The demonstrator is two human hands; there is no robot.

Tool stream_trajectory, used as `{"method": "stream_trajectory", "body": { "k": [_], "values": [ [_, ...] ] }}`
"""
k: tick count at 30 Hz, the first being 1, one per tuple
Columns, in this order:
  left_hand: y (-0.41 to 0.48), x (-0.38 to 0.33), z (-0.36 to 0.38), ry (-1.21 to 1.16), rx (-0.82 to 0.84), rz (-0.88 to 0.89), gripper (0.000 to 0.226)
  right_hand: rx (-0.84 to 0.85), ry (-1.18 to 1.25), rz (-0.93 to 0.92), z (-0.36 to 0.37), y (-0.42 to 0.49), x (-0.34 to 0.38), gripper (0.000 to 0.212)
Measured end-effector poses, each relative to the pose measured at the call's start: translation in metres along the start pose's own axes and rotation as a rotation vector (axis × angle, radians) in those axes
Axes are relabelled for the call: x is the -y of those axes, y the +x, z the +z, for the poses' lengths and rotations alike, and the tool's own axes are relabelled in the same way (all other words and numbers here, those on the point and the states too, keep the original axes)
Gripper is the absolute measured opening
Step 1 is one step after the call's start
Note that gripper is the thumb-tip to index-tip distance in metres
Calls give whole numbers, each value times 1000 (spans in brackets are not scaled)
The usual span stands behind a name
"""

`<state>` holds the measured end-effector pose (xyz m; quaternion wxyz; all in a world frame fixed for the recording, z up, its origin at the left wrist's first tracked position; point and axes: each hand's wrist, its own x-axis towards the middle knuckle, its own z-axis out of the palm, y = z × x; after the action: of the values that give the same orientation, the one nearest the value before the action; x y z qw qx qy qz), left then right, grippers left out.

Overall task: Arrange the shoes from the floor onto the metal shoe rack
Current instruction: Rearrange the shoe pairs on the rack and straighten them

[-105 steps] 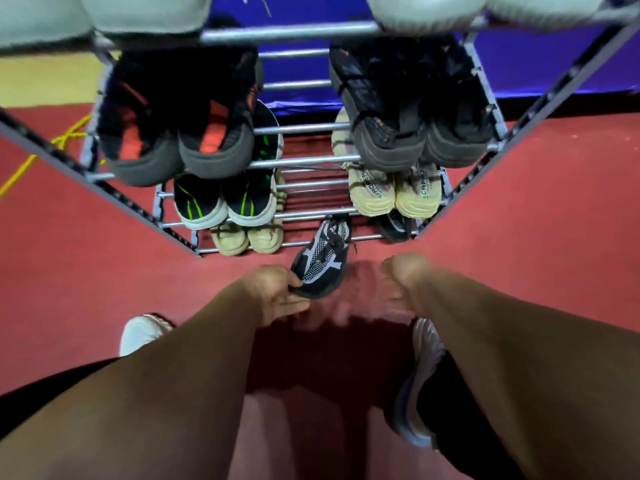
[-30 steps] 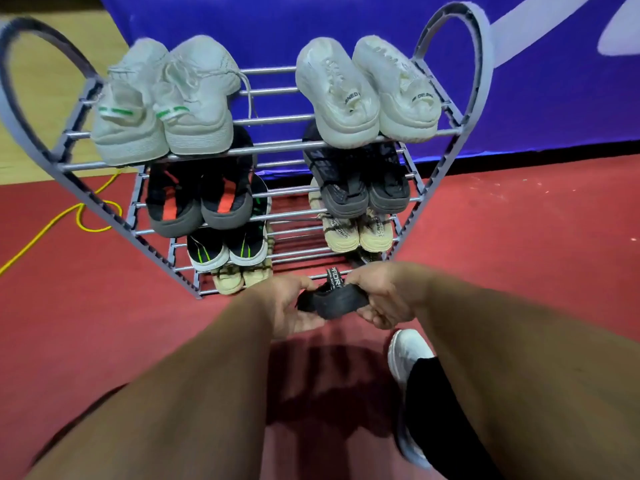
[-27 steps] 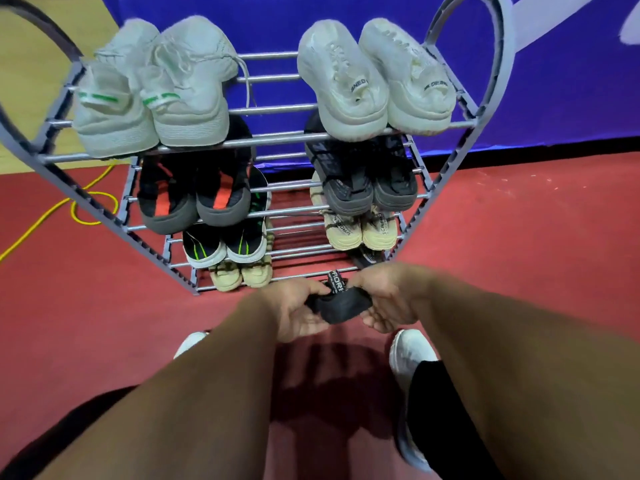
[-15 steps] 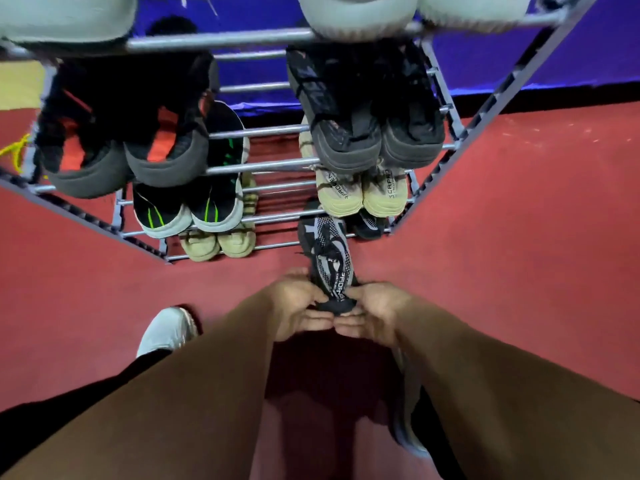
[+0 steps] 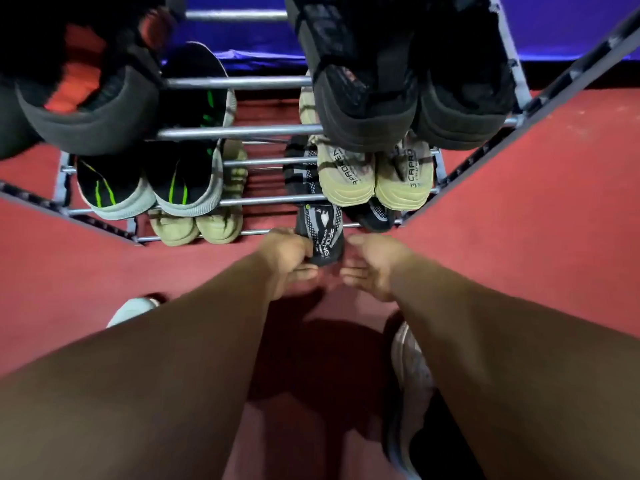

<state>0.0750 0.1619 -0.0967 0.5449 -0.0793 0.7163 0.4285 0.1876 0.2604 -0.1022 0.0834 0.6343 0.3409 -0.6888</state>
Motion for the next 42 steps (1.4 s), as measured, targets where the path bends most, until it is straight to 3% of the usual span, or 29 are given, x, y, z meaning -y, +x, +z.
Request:
{"method": "stream_trajectory", "body": {
  "k": [5, 12, 16, 23, 29, 35, 42],
  "values": [
    [7, 8, -6, 27, 6, -5, 28, -249, 264, 31, -37, 13, 27, 16],
    [8, 13, -7, 73, 13, 5, 22, -128, 474, 29, -32, 36, 36, 37],
    [7, 14, -7, 78, 16, -18, 23, -87, 545, 17, -26, 33, 35, 18],
    [18, 12, -3, -2, 13, -24, 25, -12, 633, -49, -24, 35, 45, 14],
    [31, -2, 11, -31, 11, 6, 23, 50, 614, -71, -32, 35, 20, 36],
    [44, -12, 24, -23, -23, 5, 17, 68, 505, -103, -46, 41, 0, 43],
    [58, -17, 40, 15, -25, -6, 28, 77, 500, -132, -60, 45, -12, 30]
  ]
}}
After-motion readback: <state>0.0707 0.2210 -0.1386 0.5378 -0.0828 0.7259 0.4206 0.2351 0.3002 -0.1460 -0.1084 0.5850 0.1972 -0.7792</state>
